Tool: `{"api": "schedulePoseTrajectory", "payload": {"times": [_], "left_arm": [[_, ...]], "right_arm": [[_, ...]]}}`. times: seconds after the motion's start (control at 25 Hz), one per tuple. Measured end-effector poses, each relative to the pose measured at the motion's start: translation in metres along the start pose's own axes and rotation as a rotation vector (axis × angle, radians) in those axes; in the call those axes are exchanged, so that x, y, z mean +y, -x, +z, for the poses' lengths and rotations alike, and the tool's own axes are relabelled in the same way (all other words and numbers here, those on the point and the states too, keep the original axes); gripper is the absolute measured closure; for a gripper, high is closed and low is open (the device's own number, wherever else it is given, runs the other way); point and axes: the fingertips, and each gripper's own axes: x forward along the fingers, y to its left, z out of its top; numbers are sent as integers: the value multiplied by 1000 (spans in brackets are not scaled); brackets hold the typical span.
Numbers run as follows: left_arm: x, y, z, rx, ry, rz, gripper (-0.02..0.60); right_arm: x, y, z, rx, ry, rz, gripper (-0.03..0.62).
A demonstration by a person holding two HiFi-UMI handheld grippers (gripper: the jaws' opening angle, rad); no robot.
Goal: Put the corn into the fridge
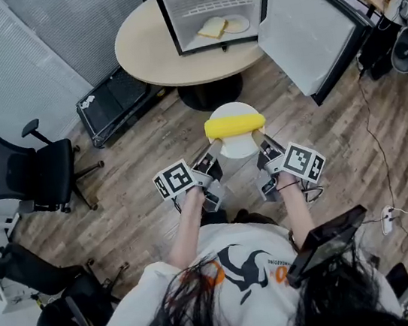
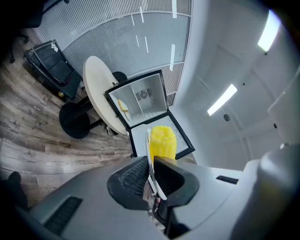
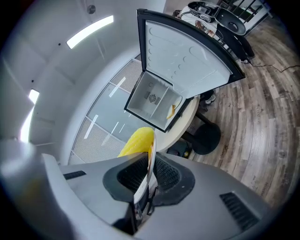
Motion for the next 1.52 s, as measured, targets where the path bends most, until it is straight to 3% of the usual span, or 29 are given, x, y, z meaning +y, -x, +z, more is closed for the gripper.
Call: {"api": "schedulePoseTrajectory", "payload": {"times": [0.84, 1.52], "left_arm": [[2, -19, 3, -1, -12, 28, 554], [27, -73, 59, 50, -7, 22, 554]], "right_arm": [[-13, -9, 15, 17, -9, 8, 551], [-25, -72, 56, -11, -33, -17, 551]]}}
